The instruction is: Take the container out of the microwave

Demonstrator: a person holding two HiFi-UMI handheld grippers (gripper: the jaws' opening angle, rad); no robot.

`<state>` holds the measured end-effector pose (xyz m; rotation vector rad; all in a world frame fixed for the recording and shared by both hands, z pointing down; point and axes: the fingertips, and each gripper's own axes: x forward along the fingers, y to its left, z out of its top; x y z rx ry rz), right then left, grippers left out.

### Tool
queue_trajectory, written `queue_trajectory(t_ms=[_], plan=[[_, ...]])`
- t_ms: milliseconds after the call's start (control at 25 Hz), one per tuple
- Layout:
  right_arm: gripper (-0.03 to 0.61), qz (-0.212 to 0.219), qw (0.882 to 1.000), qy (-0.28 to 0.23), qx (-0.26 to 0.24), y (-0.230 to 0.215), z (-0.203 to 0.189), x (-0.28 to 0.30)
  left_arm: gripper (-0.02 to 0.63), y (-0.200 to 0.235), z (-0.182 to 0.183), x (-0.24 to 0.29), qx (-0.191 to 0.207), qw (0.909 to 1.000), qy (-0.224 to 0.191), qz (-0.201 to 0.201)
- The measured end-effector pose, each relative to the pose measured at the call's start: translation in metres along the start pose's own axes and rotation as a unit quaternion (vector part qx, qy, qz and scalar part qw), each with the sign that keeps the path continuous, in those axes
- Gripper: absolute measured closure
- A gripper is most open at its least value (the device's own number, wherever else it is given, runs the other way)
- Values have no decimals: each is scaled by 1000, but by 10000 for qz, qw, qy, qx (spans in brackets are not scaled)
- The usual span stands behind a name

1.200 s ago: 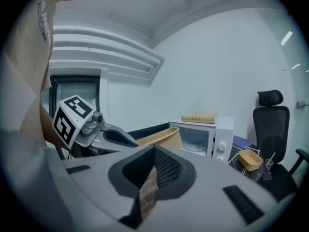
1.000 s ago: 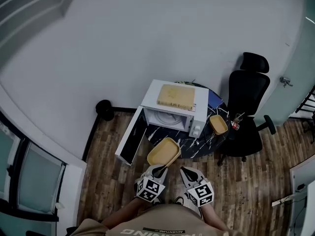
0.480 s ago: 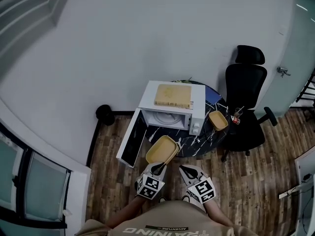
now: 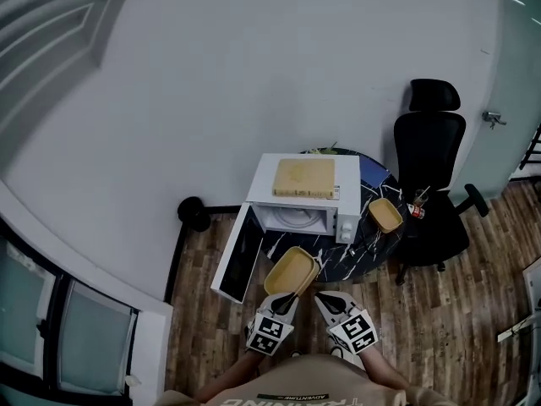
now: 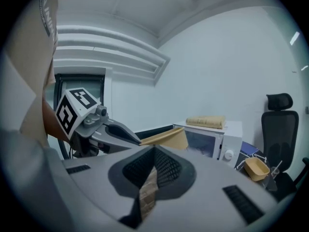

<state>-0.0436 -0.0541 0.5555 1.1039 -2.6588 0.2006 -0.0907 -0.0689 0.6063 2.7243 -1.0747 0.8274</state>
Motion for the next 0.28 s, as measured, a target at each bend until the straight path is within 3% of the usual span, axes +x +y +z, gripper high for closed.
queue_trajectory(t_ms=[280], plan=[[572,-38,9999,-71,69,-12,-9,2,591,6,-12,9,0,9998,192,94]])
